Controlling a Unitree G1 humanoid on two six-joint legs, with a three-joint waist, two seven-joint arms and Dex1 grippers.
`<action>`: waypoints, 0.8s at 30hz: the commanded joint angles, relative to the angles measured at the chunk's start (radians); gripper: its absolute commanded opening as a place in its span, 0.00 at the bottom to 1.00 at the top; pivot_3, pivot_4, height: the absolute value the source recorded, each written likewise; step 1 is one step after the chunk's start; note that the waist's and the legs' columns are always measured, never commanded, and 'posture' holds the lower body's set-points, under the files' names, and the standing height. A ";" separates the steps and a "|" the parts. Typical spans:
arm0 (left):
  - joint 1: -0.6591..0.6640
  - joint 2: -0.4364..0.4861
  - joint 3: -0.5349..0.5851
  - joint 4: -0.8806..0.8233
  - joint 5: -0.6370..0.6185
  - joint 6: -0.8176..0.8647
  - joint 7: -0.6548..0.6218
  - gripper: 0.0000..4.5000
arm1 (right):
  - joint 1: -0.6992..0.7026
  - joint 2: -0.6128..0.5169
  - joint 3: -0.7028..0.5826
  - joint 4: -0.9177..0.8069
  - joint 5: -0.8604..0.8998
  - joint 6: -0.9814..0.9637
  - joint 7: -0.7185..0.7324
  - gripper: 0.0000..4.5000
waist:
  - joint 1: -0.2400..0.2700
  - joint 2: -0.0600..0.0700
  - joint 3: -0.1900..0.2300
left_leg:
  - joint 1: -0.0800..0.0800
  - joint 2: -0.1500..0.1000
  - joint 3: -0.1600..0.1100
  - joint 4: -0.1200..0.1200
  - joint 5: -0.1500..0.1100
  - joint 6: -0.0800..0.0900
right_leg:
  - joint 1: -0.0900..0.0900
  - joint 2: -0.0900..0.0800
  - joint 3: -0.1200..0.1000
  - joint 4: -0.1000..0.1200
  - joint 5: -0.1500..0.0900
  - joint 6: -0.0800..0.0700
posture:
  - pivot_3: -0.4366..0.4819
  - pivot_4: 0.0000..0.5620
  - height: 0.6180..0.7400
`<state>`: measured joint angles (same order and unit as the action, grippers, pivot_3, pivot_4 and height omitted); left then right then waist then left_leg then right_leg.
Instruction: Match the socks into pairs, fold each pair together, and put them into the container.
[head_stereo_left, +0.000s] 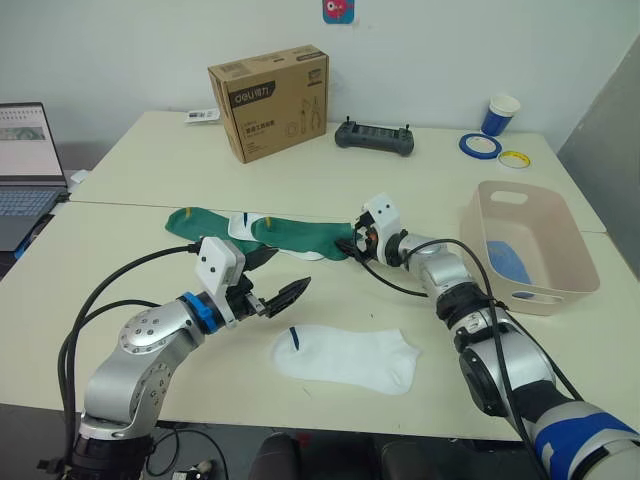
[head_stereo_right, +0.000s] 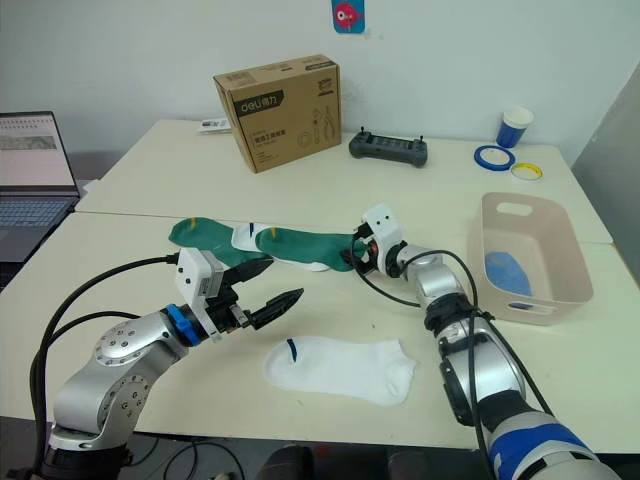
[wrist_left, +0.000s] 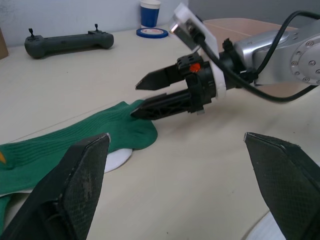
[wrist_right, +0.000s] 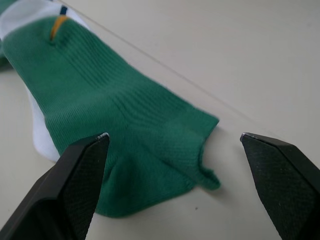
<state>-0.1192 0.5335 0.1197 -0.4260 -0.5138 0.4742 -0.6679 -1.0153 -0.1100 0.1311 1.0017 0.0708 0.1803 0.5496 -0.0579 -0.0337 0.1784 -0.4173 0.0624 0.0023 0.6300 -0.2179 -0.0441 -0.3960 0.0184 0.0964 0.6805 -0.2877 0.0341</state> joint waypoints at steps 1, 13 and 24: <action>-0.006 -0.010 0.016 -0.045 -0.015 0.000 0.026 1.00 | -0.060 0.007 -0.025 0.051 -0.010 -0.046 0.011 0.94 | 0.000 0.000 0.000 | 0.000 0.000 0.000 0.000 0.000 0.000 | 0.000 0.000 0.000 0.000 0.000 0.000 | 0.48 0.27 1.00; 0.011 -0.002 0.019 -0.026 0.011 -0.026 0.032 1.00 | -0.016 -0.017 -0.106 -0.001 0.025 -0.017 0.056 0.07 | 0.000 0.000 0.000 | 0.001 0.000 0.000 0.000 0.000 0.000 | 0.000 0.000 0.000 0.001 0.000 0.000 | 0.48 0.27 1.00; -0.018 0.016 0.009 0.012 0.017 -0.019 0.010 1.00 | 0.179 -0.106 -0.172 -0.484 0.049 0.222 -0.060 0.00 | 0.004 0.000 0.000 | 0.000 -0.001 0.000 0.000 0.000 0.000 | 0.000 -0.001 0.000 0.001 0.000 0.000 | 0.48 0.27 1.00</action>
<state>-0.1303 0.5380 0.1221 -0.3985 -0.5020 0.4684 -0.6510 -0.8569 -0.1971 -0.0188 0.6452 0.1052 0.3516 0.5218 -0.0540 -0.0333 0.1787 -0.4171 0.0618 0.0023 0.6301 -0.2179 -0.0442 -0.3960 0.0179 0.0962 0.6816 -0.2878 0.0342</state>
